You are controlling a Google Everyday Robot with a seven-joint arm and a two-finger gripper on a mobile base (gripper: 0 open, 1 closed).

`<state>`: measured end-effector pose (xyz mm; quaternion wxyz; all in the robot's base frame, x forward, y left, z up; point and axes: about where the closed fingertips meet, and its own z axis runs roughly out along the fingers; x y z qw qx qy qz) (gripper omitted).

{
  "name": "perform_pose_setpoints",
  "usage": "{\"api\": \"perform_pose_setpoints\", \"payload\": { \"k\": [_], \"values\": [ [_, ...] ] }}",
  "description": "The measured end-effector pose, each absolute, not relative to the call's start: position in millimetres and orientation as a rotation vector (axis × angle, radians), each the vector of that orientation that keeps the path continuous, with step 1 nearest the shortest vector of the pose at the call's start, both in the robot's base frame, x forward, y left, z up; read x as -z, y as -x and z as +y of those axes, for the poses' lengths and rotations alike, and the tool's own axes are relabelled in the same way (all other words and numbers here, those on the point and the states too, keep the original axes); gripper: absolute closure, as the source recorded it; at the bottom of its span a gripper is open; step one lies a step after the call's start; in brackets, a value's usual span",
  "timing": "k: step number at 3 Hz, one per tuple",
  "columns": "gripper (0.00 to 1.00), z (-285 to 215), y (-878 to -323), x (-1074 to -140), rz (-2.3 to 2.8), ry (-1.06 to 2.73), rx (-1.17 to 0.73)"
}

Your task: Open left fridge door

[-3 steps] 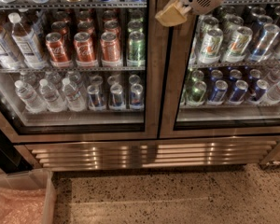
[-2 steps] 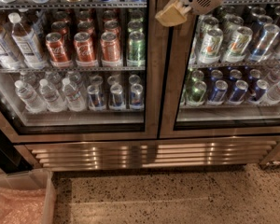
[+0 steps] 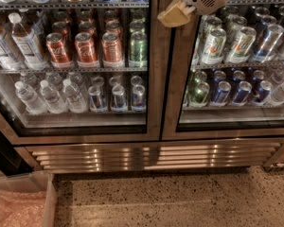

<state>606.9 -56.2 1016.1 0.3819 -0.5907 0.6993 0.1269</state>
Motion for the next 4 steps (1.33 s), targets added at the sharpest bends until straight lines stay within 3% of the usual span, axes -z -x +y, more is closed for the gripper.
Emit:
{"api": "perform_pose_setpoints", "payload": {
  "k": [4],
  "values": [
    [1.0, -56.2, -607.3, -1018.8, 1.764, 1.515, -0.325]
  ]
}}
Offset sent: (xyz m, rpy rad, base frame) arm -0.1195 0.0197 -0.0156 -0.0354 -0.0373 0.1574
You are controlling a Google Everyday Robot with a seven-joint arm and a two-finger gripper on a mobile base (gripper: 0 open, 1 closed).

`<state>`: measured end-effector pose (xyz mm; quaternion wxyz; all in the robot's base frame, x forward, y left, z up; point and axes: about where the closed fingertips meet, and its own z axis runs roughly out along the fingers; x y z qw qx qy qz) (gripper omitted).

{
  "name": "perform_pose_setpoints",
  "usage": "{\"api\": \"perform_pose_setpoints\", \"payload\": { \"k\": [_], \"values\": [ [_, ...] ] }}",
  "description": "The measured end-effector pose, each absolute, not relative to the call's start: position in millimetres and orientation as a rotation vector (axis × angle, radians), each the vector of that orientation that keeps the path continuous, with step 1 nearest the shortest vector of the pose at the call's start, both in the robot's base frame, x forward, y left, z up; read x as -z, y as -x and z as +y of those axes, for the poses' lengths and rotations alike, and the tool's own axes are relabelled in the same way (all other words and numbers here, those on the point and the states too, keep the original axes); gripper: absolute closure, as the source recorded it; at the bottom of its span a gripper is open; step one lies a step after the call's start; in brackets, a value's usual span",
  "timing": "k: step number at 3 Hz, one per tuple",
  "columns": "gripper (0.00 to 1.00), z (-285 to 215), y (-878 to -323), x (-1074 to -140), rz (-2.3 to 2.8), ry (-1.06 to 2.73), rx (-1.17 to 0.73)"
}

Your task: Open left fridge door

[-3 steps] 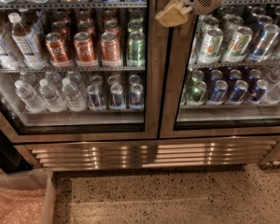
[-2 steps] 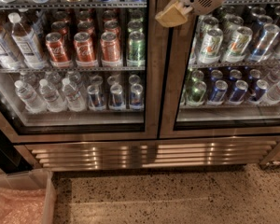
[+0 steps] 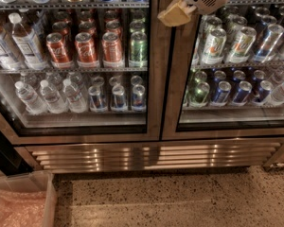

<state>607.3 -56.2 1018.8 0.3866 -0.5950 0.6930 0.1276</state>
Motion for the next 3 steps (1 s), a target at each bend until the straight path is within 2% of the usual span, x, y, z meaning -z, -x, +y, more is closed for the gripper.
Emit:
{"api": "perform_pose_setpoints", "payload": {
  "k": [3],
  "values": [
    [1.0, -57.7, -610.2, -1024.0, 1.739, 1.52, -0.353]
  ]
}}
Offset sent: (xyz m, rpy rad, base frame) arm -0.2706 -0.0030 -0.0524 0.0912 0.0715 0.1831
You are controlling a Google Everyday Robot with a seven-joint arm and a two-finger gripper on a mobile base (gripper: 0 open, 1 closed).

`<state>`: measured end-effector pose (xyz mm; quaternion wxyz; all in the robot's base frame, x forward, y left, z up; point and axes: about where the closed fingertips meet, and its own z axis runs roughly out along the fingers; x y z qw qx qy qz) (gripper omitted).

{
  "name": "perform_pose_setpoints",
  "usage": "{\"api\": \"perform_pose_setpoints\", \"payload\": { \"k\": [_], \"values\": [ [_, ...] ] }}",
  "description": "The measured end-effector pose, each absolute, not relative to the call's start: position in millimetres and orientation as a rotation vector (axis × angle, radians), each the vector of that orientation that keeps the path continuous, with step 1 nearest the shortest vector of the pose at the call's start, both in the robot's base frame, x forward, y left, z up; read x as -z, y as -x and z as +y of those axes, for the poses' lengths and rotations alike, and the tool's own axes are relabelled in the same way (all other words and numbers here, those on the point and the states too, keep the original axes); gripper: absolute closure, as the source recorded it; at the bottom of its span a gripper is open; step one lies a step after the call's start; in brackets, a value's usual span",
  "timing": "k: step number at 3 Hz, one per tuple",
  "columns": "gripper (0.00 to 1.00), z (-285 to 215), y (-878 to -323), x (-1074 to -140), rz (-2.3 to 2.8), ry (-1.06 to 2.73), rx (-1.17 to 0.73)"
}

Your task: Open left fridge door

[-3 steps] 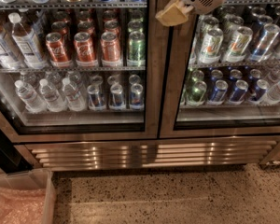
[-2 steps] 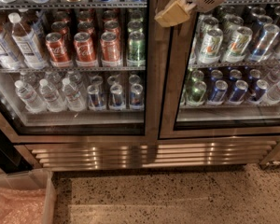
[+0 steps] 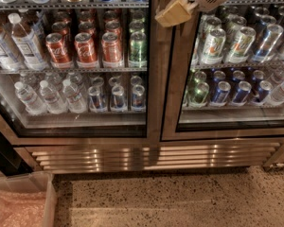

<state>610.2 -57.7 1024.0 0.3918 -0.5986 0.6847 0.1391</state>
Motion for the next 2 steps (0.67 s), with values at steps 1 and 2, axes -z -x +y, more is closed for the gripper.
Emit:
{"api": "perform_pose_setpoints", "payload": {
  "k": [1, 2],
  "values": [
    [1.0, -57.9, -606.3, -1023.8, 1.734, 1.531, -0.371],
    [1.0, -57.0, -600.2, -1024.7, 1.729, 1.536, -0.393]
  ]
}}
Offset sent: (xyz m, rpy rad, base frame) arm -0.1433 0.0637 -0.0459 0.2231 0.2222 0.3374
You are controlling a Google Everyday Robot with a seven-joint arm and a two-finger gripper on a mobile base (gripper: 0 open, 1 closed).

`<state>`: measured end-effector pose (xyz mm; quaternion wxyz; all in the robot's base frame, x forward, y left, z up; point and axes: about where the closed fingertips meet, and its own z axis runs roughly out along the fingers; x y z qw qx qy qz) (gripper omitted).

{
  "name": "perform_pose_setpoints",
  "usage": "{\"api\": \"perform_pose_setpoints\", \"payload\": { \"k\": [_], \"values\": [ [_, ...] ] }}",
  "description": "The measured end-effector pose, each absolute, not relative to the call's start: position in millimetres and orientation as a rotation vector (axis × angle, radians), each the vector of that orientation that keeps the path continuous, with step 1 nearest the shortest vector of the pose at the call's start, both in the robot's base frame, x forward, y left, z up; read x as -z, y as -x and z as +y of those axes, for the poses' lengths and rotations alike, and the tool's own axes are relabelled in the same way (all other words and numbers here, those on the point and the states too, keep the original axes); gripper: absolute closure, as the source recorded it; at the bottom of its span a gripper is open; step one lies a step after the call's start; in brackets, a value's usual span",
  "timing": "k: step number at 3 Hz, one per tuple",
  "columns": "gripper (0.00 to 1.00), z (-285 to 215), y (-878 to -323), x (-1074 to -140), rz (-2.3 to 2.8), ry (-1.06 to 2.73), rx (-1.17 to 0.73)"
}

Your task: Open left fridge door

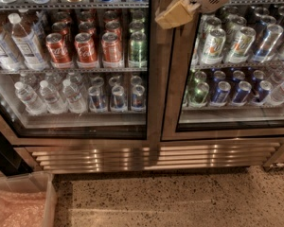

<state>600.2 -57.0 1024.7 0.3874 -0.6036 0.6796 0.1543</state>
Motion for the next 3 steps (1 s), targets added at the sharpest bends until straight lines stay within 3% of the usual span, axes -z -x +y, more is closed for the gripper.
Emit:
{"api": "perform_pose_setpoints", "payload": {
  "k": [1, 3],
  "values": [
    [1.0, -57.0, -600.2, -1024.7, 1.729, 1.536, -0.393],
    [0.66, -56.9, -600.2, -1024.8, 1.729, 1.536, -0.393]
  ]
}}
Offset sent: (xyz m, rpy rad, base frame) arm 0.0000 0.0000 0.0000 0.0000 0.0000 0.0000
